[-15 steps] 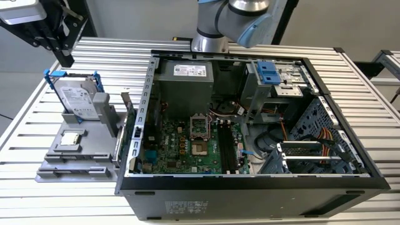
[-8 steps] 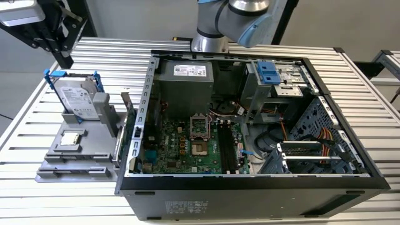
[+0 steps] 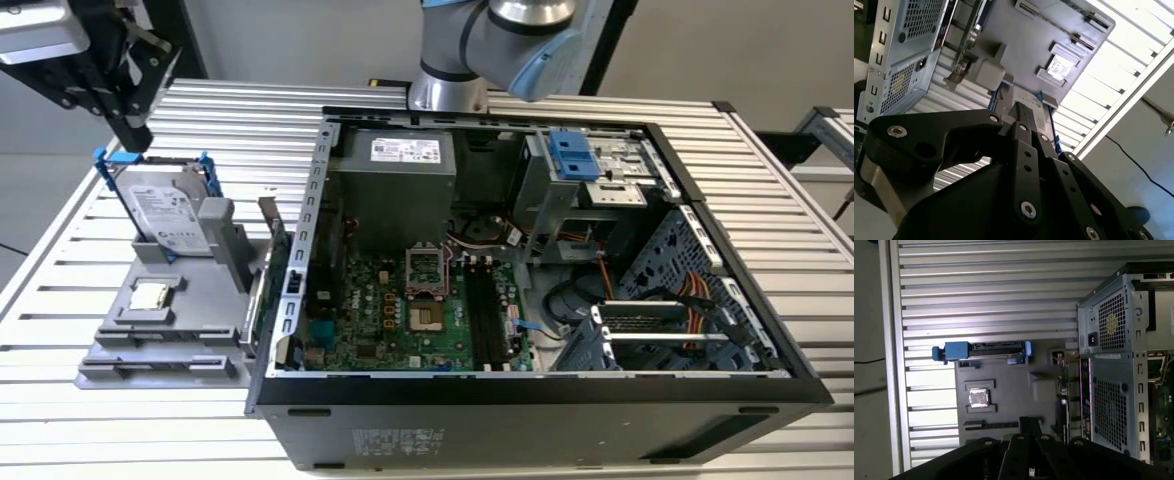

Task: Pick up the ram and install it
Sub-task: 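Reach for the ram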

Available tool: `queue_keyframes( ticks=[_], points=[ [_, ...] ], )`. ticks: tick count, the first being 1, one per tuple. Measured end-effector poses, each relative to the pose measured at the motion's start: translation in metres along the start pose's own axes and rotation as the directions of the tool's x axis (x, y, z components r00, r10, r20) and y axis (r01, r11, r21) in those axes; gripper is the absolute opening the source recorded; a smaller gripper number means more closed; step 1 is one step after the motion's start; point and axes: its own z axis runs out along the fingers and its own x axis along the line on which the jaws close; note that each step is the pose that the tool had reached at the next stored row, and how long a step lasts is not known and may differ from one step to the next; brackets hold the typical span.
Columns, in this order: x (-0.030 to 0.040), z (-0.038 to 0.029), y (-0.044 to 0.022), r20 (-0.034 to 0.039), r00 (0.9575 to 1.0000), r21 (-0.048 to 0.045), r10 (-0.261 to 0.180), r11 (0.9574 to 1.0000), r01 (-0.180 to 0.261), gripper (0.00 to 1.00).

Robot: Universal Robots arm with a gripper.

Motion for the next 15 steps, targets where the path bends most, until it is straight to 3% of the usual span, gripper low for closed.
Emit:
queue_keyframes(
  ticks=[4,15],
  points=[
    [0.0022,0.0003,-0.0012,-0.0079,0.9999,0.0001,-0.009,1.0000,0.009,0.00],
    [0.0107,0.0010,-0.0048,-0.0115,0.9970,-0.0054,-0.077,0.9970,0.077,0.00]
  ],
)
